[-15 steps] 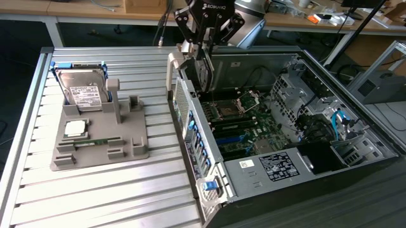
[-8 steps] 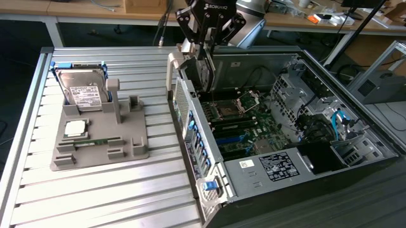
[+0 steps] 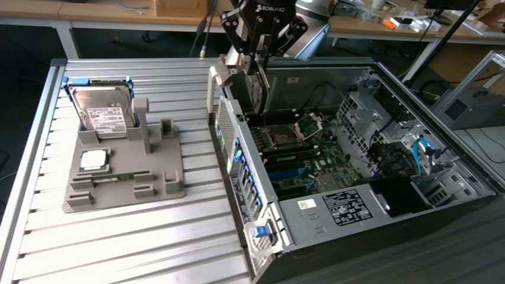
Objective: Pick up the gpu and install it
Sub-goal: 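Pick up the gpu and move the gpu toward the slot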
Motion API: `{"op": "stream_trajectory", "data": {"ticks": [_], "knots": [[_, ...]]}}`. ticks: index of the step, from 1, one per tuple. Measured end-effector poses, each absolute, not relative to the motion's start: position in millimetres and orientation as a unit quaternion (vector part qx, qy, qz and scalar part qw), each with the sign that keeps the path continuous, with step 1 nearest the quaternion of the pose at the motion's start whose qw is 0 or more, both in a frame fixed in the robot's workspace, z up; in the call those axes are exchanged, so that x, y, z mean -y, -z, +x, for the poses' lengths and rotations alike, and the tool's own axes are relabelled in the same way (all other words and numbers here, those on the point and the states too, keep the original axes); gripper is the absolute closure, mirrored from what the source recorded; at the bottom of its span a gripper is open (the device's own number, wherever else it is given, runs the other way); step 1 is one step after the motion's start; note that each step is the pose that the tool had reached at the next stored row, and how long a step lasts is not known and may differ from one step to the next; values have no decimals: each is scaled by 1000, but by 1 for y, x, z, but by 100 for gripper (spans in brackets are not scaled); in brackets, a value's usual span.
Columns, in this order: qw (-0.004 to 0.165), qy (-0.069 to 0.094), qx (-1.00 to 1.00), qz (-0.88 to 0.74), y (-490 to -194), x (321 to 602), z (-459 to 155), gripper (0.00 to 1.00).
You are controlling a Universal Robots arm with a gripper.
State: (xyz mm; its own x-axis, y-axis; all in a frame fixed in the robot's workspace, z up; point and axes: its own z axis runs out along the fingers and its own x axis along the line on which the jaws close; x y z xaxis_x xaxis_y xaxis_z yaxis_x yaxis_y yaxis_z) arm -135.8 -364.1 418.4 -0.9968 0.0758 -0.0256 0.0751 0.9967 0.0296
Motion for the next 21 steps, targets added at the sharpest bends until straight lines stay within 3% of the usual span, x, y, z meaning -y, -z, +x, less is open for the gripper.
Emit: {"op": "stream_trajectory", "data": {"ticks": [21], "knots": [[13, -14, -999, 38, -418, 364, -125, 73]]}}
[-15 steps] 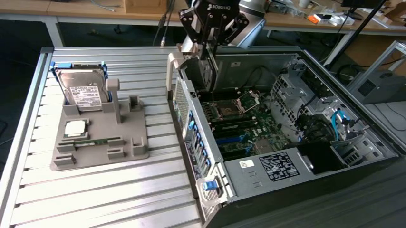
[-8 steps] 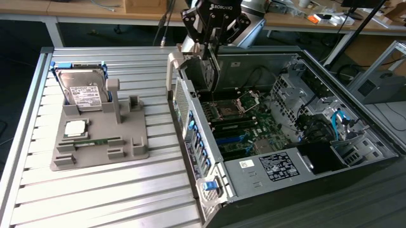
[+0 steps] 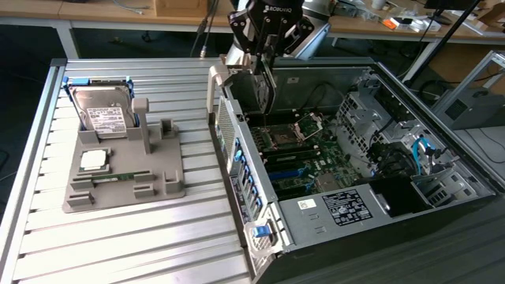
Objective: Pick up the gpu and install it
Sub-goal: 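Pick up the gpu and move the gpu toward the slot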
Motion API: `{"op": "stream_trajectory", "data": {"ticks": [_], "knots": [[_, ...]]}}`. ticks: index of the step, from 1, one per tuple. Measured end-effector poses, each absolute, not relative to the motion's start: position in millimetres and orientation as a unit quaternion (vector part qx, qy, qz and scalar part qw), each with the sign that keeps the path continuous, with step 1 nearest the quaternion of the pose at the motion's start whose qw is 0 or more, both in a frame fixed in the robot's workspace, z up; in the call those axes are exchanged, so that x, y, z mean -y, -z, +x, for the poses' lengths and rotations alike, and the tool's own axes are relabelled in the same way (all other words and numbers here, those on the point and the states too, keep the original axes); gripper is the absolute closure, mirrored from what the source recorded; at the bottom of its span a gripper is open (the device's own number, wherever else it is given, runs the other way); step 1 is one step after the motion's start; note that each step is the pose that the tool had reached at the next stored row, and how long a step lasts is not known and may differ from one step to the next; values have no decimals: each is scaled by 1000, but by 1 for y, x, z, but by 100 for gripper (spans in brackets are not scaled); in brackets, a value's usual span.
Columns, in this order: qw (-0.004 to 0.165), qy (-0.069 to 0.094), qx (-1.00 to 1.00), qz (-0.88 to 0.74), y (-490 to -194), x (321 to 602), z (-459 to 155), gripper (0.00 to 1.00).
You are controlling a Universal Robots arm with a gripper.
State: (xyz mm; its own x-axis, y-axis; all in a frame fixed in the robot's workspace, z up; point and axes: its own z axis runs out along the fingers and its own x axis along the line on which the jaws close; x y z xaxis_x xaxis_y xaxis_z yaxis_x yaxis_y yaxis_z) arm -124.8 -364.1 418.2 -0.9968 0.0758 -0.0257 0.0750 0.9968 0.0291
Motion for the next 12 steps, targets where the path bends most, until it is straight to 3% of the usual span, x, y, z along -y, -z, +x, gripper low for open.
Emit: {"op": "stream_trajectory", "data": {"ticks": [12], "knots": [[13, -14, -999, 38, -418, 364, -119, 73]]}}
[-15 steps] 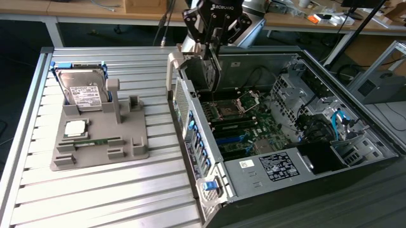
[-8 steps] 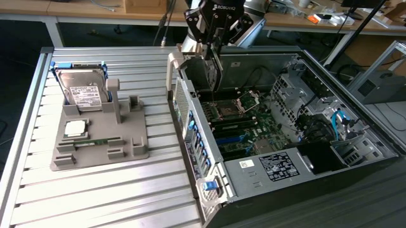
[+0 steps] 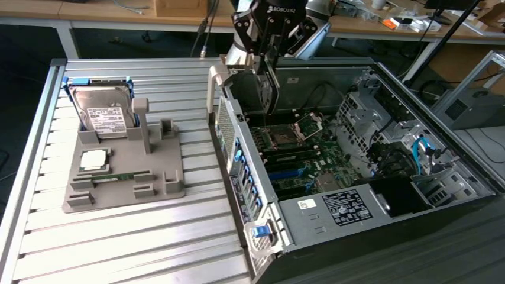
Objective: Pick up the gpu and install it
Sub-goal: 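Pick up the gpu and move the gpu toward the slot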
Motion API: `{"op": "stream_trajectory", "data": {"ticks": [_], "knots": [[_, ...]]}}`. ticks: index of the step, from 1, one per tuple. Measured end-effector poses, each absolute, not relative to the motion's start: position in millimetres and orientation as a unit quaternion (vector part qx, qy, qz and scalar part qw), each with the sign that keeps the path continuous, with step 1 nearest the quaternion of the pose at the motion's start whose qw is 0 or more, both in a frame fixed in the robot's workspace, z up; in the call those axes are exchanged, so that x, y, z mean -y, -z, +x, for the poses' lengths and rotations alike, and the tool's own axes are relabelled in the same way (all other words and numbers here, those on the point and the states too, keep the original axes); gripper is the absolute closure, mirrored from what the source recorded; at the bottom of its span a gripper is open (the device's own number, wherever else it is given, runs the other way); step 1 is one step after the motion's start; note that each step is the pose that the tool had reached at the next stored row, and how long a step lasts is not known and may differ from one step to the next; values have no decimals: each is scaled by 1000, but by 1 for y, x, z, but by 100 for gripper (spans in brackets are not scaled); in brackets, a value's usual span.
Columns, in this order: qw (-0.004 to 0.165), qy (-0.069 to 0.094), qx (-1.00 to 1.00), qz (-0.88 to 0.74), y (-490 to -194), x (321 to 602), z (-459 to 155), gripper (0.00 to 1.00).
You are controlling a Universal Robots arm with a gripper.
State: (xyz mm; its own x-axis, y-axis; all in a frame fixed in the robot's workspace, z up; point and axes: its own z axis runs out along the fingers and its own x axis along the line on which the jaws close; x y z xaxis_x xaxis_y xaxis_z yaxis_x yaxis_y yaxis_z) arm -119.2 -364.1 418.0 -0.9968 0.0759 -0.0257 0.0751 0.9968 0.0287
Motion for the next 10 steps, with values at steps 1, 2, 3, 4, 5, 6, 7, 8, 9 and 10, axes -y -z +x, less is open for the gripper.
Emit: {"op": "stream_trajectory", "data": {"ticks": [1, 2, 3, 4, 5, 6, 7, 8, 9, 10], "knots": [[13, -14, -999, 38, -418, 364, -119, 73], [13, -14, -999, 38, -418, 364, -118, 73], [13, -14, -999, 38, -418, 364, -118, 73], [13, -14, -999, 38, -418, 364, -117, 73], [13, -14, -999, 38, -418, 364, -117, 73], [13, -14, -999, 38, -418, 364, -117, 73], [13, -14, -999, 38, -418, 364, -116, 73], [13, -14, -999, 38, -418, 364, -116, 73], [13, -14, -999, 38, -418, 364, -115, 73], [13, -14, -999, 38, -418, 364, -114, 73]]}}
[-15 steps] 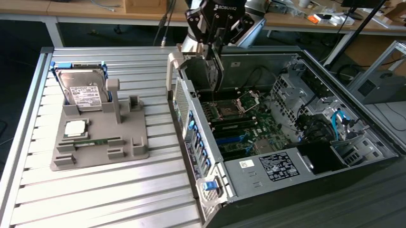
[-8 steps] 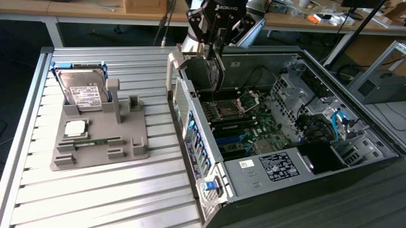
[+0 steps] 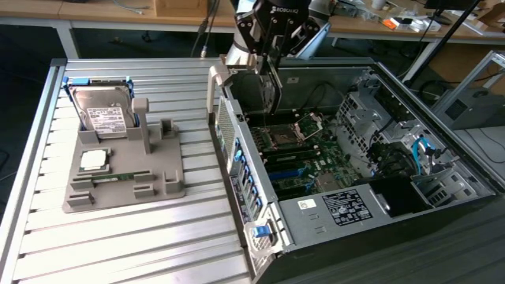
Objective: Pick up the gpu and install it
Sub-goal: 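Pick up the gpu and move the gpu toward the slot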
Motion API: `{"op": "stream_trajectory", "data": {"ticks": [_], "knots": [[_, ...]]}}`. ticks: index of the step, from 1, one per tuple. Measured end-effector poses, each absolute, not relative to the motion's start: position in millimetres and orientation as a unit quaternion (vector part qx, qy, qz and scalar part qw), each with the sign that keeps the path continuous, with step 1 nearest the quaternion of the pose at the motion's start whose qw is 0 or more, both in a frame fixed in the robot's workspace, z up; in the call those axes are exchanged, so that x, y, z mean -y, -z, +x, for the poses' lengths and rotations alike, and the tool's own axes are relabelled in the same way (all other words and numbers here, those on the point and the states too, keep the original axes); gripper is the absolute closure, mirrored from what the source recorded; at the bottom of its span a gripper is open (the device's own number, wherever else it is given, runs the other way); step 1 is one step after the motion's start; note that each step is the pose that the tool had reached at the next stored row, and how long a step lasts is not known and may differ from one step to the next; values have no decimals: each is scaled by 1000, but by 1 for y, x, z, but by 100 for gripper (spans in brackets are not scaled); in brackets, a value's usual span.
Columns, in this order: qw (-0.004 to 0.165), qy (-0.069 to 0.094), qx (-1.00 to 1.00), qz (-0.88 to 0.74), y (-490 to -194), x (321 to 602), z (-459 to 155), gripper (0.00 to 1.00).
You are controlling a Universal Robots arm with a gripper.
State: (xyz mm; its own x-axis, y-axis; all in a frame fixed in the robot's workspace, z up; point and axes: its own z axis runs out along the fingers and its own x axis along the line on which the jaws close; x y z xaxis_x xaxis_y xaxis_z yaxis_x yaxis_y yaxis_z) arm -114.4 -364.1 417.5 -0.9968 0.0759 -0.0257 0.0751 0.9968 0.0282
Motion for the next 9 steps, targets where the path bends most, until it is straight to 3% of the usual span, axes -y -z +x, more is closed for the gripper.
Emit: {"op": "stream_trajectory", "data": {"ticks": [9], "knots": [[13, -13, -999, 38, -417, 364, -108, 73]]}}
